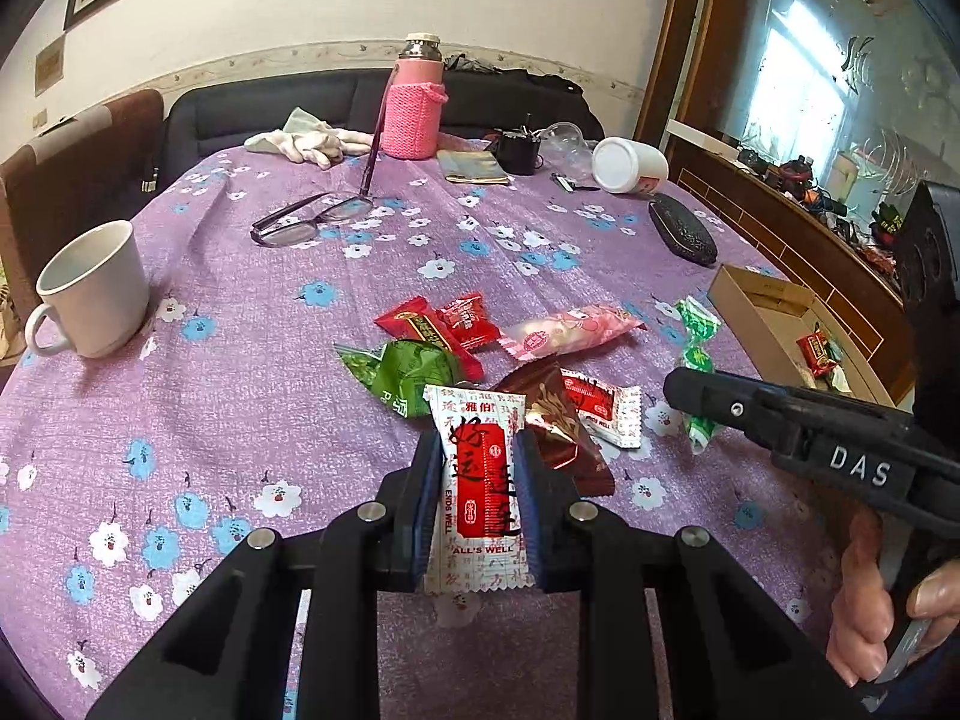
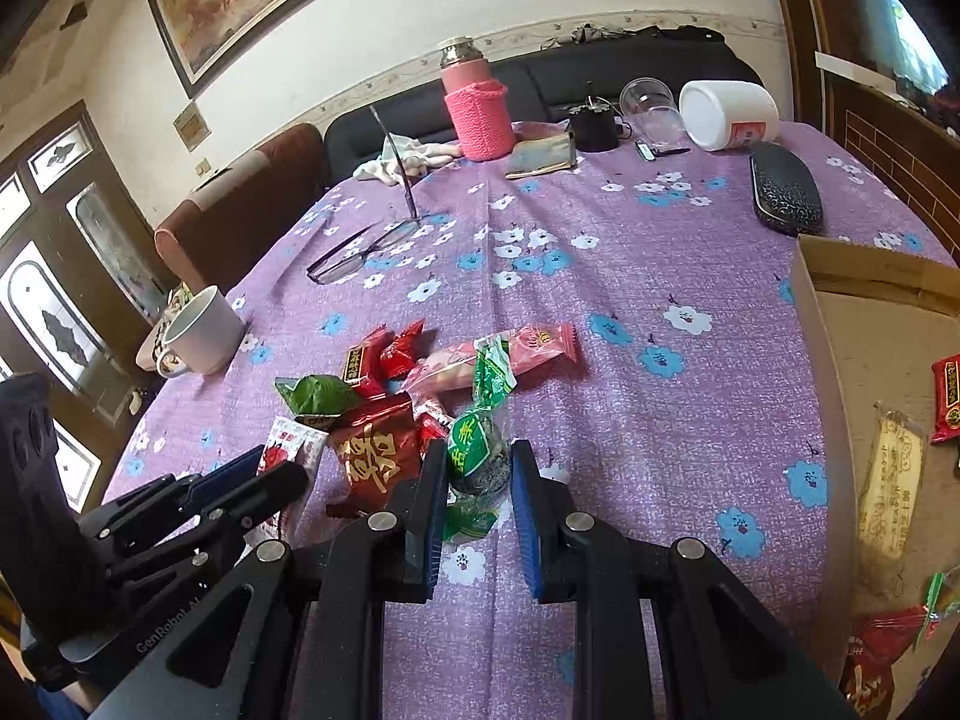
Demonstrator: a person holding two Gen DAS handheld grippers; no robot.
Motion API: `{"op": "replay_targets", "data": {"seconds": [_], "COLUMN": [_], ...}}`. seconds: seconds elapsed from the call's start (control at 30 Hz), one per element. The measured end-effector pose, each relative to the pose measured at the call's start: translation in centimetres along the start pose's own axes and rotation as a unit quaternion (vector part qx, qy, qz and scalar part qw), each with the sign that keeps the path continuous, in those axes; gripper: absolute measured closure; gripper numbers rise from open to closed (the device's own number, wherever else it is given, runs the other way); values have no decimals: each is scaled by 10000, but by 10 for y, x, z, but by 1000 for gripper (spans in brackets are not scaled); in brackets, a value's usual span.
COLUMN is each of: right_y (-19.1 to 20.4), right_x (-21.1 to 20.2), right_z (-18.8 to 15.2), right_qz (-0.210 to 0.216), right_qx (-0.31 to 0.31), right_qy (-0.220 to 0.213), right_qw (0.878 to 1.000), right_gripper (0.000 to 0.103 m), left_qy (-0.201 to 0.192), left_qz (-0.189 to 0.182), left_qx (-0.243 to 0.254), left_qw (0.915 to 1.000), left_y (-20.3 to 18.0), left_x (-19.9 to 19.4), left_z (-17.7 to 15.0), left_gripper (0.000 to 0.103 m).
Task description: Organize snacks
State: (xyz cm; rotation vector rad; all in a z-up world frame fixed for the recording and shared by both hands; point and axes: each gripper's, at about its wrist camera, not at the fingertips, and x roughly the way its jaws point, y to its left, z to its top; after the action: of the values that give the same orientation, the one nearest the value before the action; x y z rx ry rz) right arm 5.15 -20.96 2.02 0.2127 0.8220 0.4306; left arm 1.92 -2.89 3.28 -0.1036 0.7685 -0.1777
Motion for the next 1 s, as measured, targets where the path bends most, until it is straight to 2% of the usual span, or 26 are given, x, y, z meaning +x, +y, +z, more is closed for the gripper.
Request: {"op": "replay_targets", "data": {"seconds": [0.47, 1.0], "right_y": [4, 1], "right_x": [2, 2], "right_z": [-3, -3], "right_qz": [13, 32], "right_qx": [-85, -8], "right_qy": [39, 19], "right_qw": [10000, 10000], "right_gripper": [81, 81], "left_qy": [102, 112], "left_qz": [-135, -64], "left_qx": [13, 25], "left_qw": [9999, 9999], "left_y": [-3, -2], "left_x": [2, 3], "left_z": [-2, -2], "left_gripper": [80, 80]}}
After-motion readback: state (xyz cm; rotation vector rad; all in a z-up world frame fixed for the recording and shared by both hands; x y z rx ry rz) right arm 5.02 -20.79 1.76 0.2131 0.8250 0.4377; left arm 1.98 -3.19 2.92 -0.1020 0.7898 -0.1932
